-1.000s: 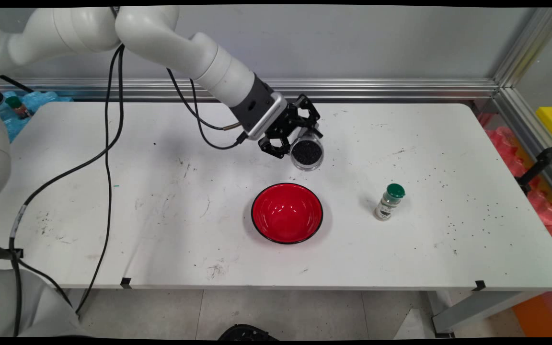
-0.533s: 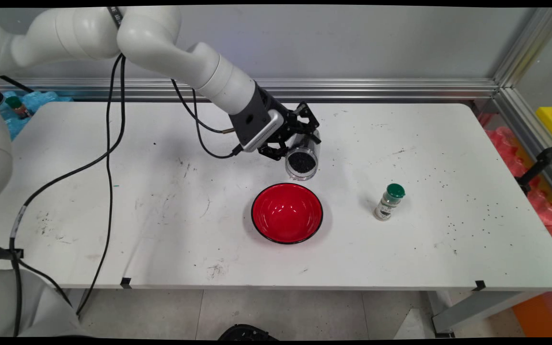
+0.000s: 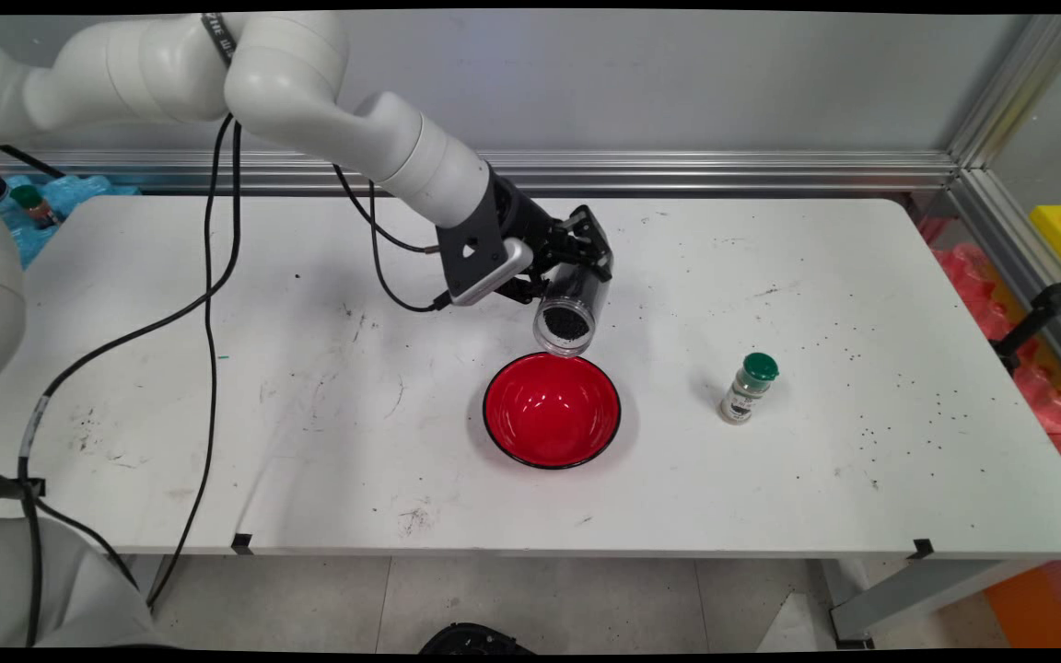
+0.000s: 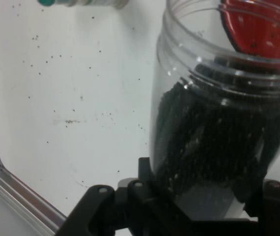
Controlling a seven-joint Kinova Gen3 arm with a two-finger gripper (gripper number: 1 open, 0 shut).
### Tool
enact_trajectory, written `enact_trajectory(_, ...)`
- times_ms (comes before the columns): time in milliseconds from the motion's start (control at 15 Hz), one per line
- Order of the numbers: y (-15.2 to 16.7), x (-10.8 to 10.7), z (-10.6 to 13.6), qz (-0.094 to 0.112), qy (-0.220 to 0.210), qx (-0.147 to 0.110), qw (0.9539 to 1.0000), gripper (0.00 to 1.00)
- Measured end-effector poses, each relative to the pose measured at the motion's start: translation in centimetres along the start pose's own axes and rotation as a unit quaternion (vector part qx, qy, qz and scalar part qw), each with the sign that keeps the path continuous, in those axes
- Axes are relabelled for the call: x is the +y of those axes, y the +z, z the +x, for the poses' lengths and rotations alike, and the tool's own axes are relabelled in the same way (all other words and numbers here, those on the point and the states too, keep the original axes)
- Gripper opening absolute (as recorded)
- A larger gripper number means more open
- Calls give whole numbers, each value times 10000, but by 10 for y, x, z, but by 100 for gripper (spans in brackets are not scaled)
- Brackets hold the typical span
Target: Pour the black seasoning powder in the red bowl
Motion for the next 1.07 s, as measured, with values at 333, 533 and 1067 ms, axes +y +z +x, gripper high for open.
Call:
enact_trajectory(333,-2,2,3,-39,558,-124,9984,0)
enact_trajectory(533,-4,2,7,-54,906,-182,9957,0)
enact_trajectory(1067,-9,3,15,-59,1559,-310,9873,0)
